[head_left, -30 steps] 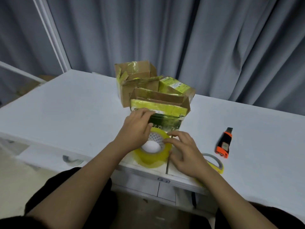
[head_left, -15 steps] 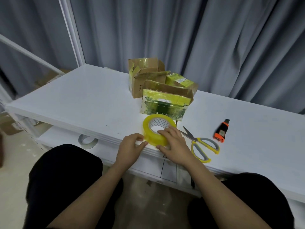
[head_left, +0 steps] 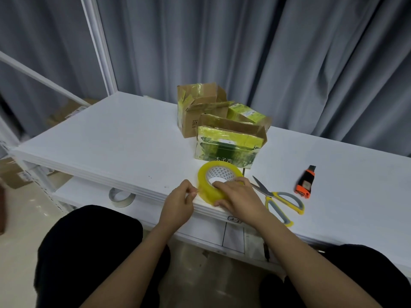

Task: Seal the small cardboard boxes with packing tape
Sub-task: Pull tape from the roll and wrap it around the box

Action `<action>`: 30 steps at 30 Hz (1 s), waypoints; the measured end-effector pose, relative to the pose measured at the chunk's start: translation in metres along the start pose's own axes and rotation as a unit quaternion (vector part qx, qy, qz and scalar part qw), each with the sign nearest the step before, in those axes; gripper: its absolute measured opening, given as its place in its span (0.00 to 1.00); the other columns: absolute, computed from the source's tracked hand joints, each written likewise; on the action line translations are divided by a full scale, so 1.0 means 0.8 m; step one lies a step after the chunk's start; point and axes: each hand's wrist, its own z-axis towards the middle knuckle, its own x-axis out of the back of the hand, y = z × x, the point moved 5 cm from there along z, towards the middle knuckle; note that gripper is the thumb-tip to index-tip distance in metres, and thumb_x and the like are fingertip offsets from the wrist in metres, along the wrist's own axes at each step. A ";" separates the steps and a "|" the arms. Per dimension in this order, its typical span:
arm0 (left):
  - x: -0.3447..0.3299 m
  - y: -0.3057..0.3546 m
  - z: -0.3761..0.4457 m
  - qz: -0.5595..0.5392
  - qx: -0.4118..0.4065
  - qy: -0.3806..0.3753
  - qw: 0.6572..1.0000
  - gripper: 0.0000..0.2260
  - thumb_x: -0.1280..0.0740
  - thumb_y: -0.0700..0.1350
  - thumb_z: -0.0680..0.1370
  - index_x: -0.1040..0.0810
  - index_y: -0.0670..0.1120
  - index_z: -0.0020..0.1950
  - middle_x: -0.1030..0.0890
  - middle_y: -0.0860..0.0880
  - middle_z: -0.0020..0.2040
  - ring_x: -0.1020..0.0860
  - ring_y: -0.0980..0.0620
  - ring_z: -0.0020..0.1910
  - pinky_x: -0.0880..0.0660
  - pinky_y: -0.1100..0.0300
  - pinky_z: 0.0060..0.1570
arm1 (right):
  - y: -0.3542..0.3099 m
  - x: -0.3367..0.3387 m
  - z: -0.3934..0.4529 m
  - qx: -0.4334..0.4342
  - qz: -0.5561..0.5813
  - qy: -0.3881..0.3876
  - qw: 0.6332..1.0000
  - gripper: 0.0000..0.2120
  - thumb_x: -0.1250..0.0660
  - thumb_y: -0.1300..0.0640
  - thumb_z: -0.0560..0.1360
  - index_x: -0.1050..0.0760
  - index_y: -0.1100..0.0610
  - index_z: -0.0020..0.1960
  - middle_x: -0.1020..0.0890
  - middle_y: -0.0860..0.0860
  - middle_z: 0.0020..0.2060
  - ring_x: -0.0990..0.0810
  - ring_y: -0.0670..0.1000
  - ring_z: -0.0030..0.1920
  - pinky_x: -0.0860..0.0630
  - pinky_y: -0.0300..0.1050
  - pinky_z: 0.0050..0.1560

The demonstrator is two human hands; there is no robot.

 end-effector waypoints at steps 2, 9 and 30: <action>0.003 -0.003 0.004 0.011 0.004 -0.022 1.000 0.10 0.39 0.38 0.79 0.33 0.51 0.41 0.18 0.50 0.46 0.22 0.49 0.47 0.24 0.50 0.48 | 0.006 0.006 0.000 0.015 0.030 -0.015 0.999 0.22 0.35 0.47 0.77 0.30 0.53 0.68 0.20 0.51 0.55 0.25 0.54 0.59 0.42 0.42 0.65; 0.001 -0.003 0.015 -0.019 -0.020 -0.052 0.998 0.12 0.37 0.37 0.78 0.33 0.52 0.40 0.18 0.55 0.48 0.21 0.55 0.51 0.26 0.58 0.52 | 0.032 0.015 -0.011 -0.021 0.144 -0.035 0.989 0.19 0.33 0.55 0.76 0.28 0.55 0.66 0.23 0.51 0.61 0.30 0.51 0.63 0.38 0.41 0.64; -0.002 -0.004 0.010 -0.009 -0.127 -0.066 0.990 0.12 0.36 0.32 0.77 0.28 0.49 0.41 0.20 0.48 0.47 0.23 0.47 0.49 0.27 0.52 0.52 | 0.008 -0.002 -0.003 -0.041 0.009 -0.003 0.999 0.24 0.41 0.39 0.77 0.28 0.51 0.67 0.20 0.49 0.54 0.29 0.53 0.59 0.44 0.45 0.66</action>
